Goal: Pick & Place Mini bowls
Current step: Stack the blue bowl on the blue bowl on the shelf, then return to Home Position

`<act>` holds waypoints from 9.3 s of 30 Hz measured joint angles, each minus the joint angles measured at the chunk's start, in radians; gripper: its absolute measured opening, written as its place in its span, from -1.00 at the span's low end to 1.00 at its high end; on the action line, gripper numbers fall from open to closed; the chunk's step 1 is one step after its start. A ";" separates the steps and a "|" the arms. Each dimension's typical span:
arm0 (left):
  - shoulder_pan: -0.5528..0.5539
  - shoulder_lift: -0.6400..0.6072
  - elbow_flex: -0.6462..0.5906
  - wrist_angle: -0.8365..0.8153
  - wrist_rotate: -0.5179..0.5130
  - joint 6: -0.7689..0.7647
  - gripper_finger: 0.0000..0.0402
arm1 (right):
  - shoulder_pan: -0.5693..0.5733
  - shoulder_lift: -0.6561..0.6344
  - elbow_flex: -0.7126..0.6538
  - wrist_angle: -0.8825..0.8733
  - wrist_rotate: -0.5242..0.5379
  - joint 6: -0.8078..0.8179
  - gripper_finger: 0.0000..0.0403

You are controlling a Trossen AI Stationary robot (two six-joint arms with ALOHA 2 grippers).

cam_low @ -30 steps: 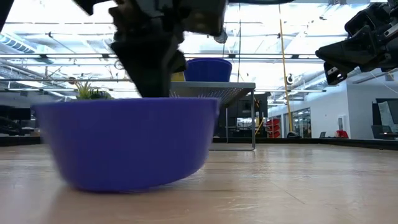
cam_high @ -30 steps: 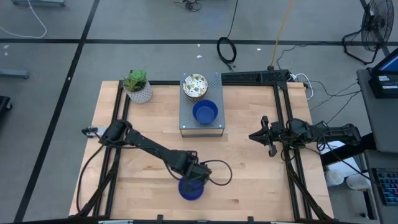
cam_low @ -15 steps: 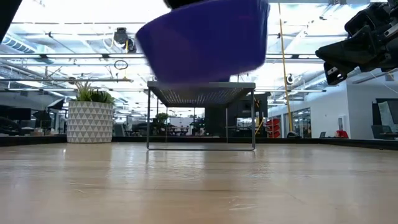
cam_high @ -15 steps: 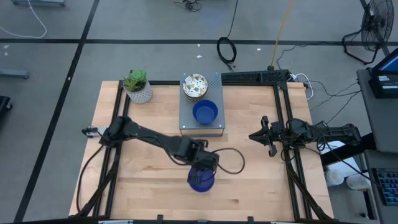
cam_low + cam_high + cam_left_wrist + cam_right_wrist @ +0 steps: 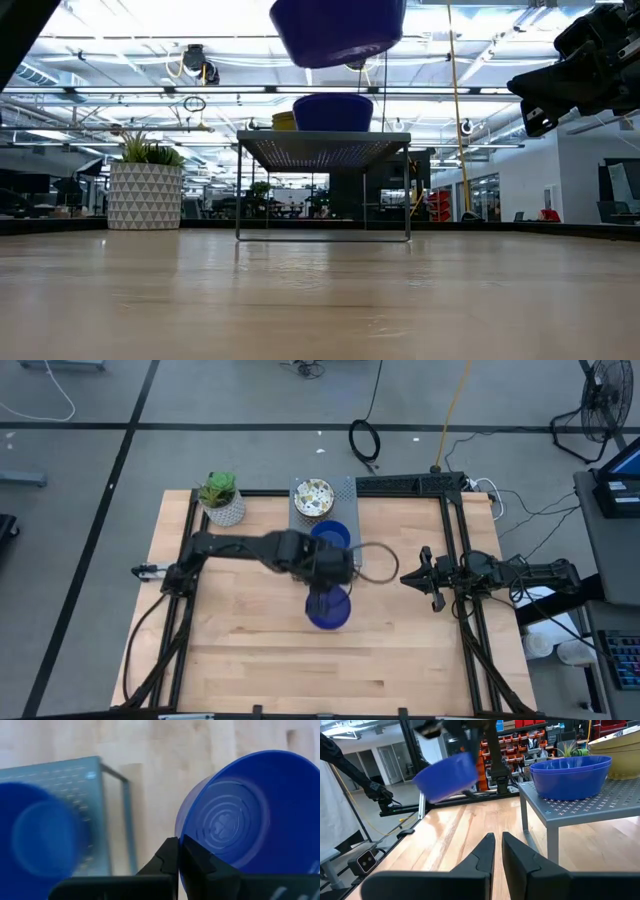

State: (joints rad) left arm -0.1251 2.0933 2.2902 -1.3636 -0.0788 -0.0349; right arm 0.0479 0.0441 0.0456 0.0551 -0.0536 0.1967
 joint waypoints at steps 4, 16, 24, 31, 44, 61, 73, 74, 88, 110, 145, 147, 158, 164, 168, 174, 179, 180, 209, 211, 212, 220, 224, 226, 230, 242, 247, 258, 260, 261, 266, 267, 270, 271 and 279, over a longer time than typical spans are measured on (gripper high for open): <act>0.068 0.000 0.055 -0.044 0.000 -0.022 -0.96 | 0.000 0.000 0.000 0.000 0.000 0.000 -0.90; 0.325 -0.041 0.067 -0.041 0.062 -0.131 -0.97 | 0.000 0.000 0.000 0.000 0.000 0.000 -0.90; 0.422 -0.059 0.066 0.001 0.123 -0.246 -0.97 | 0.000 0.000 0.000 0.000 0.000 0.000 -0.90; 0.461 -0.057 0.040 -0.022 0.093 -0.378 -0.94 | 0.000 0.000 0.000 0.000 0.000 0.000 -0.90; 0.463 -0.057 -0.060 -0.043 0.045 -0.418 -0.97 | 0.000 0.000 0.000 0.000 0.000 0.000 -0.90; 0.437 -0.064 -0.059 -0.022 0.088 -0.335 -0.48 | 0.000 0.000 0.000 0.000 0.000 0.000 -0.90; 0.444 -0.154 -0.052 0.020 0.020 -0.301 -0.40 | 0.000 0.000 0.000 0.000 0.000 0.000 -0.90; 0.438 -0.163 -0.052 0.028 0.002 -0.327 -0.40 | 0.000 0.000 0.000 0.000 0.000 0.000 -0.90; 0.271 -0.249 -0.060 0.064 -0.085 -0.149 -0.95 | 0.000 0.000 0.000 0.000 0.000 0.000 -0.90; 0.321 -0.558 -1.073 1.382 0.129 0.215 -0.99 | 0.000 0.006 0.000 0.000 0.000 0.000 -0.90; 0.313 -0.712 -1.269 1.753 0.197 0.102 -0.96 | 0.000 0.013 0.000 0.000 0.000 0.000 -0.90; 0.281 -0.779 -1.254 1.695 0.174 0.102 -0.98 | 0.000 0.017 0.000 -0.001 0.000 0.000 -0.90; 0.134 -1.211 -1.225 1.421 0.095 0.049 -0.83 | 0.000 0.021 0.000 0.000 0.000 0.000 -0.90; 0.113 -1.478 -1.225 1.185 0.101 -0.052 -0.83 | 0.000 0.022 0.000 0.000 0.000 0.000 -0.90; 0.111 -1.643 -1.225 0.979 0.138 -0.058 -0.83 | 0.000 0.022 0.000 0.000 0.000 0.000 -0.90; 0.111 -1.821 -1.227 0.611 0.144 -0.033 -0.83 | 0.000 0.022 0.000 0.000 0.000 0.000 -0.90; 0.112 -1.893 -1.322 0.550 0.012 -0.167 -0.83 | 0.000 0.022 0.000 0.000 0.000 0.000 -0.90; 0.112 -1.902 -1.351 0.558 -0.024 -0.171 -0.83 | 0.000 0.022 0.000 0.000 0.000 0.000 -0.90; 0.113 -1.990 -2.198 1.500 0.306 0.105 -0.82 | 0.000 0.022 0.000 0.000 0.000 0.000 -0.90; 0.113 -1.990 -2.238 1.542 0.306 0.103 -0.82 | 0.000 0.022 0.000 0.000 0.000 0.000 -0.90; 0.113 -1.990 -2.255 1.564 0.306 0.104 -0.82 | 0.000 0.022 0.000 0.000 0.000 0.000 -0.90; 0.113 -1.988 -2.276 1.532 0.306 0.104 -0.82 | 0.000 0.022 0.000 0.000 0.000 0.000 -0.90; 0.113 -1.987 -2.276 1.496 0.306 0.062 -0.82 | 0.000 0.022 0.000 0.000 0.000 0.000 -0.90; 0.113 -1.987 -2.276 1.480 0.306 0.026 -0.82 | 0.000 0.022 0.000 0.000 0.000 0.000 -0.90; 0.113 -1.987 -2.276 1.472 0.306 0.003 -0.82 | 0.000 0.022 0.000 0.000 0.000 0.000 -0.90; 0.113 -1.987 -2.276 1.472 0.306 0.003 -0.82 | 0.000 0.022 0.000 0.000 0.000 0.000 -0.90; 0.113 -1.987 -2.276 1.472 0.306 0.003 -0.82 | 0.000 0.022 0.000 0.000 0.000 0.000 -0.90; 0.113 -1.987 -2.276 1.472 0.305 0.004 -0.82 | 0.000 0.022 0.000 0.000 0.000 0.000 -0.90; 0.113 -1.987 -2.276 1.472 0.305 0.004 -0.82 | 0.000 0.022 0.000 0.000 0.000 0.000 -0.90; 0.113 -1.987 -2.276 1.472 0.305 0.004 -0.82 | 0.000 0.022 0.000 0.000 0.000 0.000 -0.90; 0.113 -1.987 -2.276 1.472 0.305 0.004 -0.82 | 0.000 0.022 0.000 0.000 0.000 0.000 -0.90; 0.113 -1.987 -2.276 1.472 0.305 0.004 -0.82 | 0.000 0.022 0.000 0.000 0.000 0.000 -0.90; 0.113 -1.987 -2.275 1.472 0.305 0.004 -0.82 | 0.000 0.022 0.000 0.000 0.000 0.000 -0.90; 0.113 -1.987 -2.275 1.472 0.305 0.004 -0.82 | 0.000 0.022 0.000 0.000 0.000 0.000 -0.90; 0.113 -1.987 -2.275 1.472 0.305 0.005 -0.82 | 0.000 0.022 0.000 0.000 0.000 0.000 -0.90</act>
State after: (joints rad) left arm -0.0116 0.1062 0.0151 0.1082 0.2264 -0.0303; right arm 0.0478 0.0662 0.0455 0.0553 -0.0536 0.1967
